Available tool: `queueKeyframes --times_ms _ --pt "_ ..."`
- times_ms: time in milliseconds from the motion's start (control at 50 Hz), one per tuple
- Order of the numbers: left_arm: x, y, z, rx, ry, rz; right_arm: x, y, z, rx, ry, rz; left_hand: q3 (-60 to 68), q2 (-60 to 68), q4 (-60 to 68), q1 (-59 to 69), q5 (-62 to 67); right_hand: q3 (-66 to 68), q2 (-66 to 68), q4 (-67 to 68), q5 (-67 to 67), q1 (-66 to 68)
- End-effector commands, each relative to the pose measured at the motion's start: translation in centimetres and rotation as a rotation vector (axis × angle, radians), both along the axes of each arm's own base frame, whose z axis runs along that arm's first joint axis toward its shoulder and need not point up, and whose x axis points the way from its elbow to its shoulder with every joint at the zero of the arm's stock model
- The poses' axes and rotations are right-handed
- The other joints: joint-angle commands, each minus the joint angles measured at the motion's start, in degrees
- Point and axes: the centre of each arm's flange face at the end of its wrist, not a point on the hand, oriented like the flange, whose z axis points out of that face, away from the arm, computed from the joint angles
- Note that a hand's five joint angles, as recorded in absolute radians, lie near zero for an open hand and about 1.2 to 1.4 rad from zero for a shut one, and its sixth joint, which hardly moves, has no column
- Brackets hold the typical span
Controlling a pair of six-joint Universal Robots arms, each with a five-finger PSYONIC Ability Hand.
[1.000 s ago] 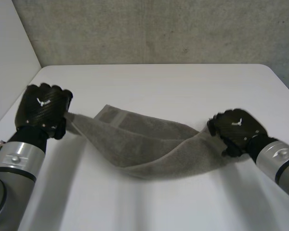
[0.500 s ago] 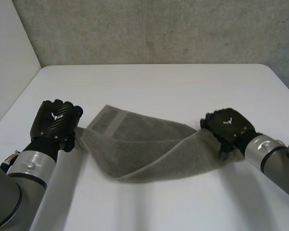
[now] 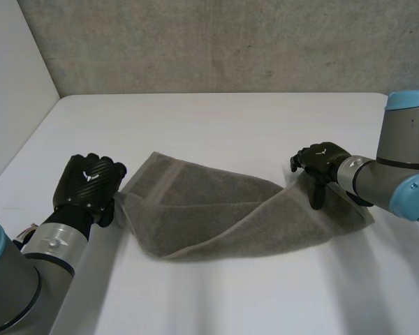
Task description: Fold the towel.
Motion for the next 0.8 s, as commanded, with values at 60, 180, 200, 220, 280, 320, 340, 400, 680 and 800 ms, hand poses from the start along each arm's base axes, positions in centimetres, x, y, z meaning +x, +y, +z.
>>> queueKeyframes --times_ms 60,180,200,220,280,320,340,400,680,800 --pt "0.0 -0.1 -0.4 0.012 -0.005 0.000 0.7 -0.2 -0.3 -0.005 -0.003 0.009 -8.5 -6.1 -6.5 -1.9 -16.8 15.0 15.3 16.2 16.3 15.6" --pt "-0.1 -0.1 -0.4 0.012 -0.005 0.000 1.5 0.5 -0.1 -0.004 -0.008 0.028 -8.5 -6.1 -6.5 -1.9 -16.8 31.9 32.3 33.2 33.3 32.6" --pt "-0.1 -0.1 -0.4 0.012 -0.005 0.000 1.5 0.5 -0.1 -0.004 -0.008 0.029 -8.5 -6.1 -6.5 -1.9 -16.8 32.0 32.3 33.2 33.4 32.6" --pt "0.0 -0.2 -0.4 0.012 -0.005 0.001 1.4 0.6 0.2 -0.007 -0.011 0.027 -8.5 -6.1 -6.5 -1.9 -16.8 35.7 36.0 36.9 37.0 36.3" --pt "0.0 -0.1 -0.3 0.011 -0.004 0.001 1.6 0.9 1.3 -0.023 -0.021 0.030 -8.5 -6.1 -6.5 -1.9 -16.8 37.9 38.2 39.1 39.2 38.5" --pt "0.0 -0.1 -0.3 0.011 -0.004 0.001 1.8 1.3 2.0 -0.037 -0.024 0.040 -8.5 -6.1 -6.5 -1.9 -16.8 40.1 40.4 41.3 41.4 40.7" --pt "0.0 -0.1 -0.3 0.010 -0.004 0.001 2.0 1.7 2.6 -0.047 -0.028 0.047 -8.5 -6.1 -6.5 -1.9 -16.8 41.1 41.4 42.3 42.4 41.7" --pt "0.0 -0.1 -0.2 0.007 -0.003 0.001 2.0 2.2 3.2 -0.055 -0.029 0.051 -8.5 -6.1 -6.5 -1.9 -16.8 53.6 53.9 54.8 55.0 54.2" --pt "0.5 0.2 4.5 -0.133 0.048 0.015 -0.3 7.2 14.7 -0.292 -0.092 0.040 -8.5 -6.1 -6.5 -1.9 -16.8 57.8 58.2 59.1 59.2 58.5" --pt "1.6 2.1 9.8 -0.221 0.081 0.029 -3.3 11.7 20.2 -0.365 -0.093 0.001 -8.5 -6.1 -6.5 -1.9 -16.8 57.8 58.2 59.1 59.2 58.5"
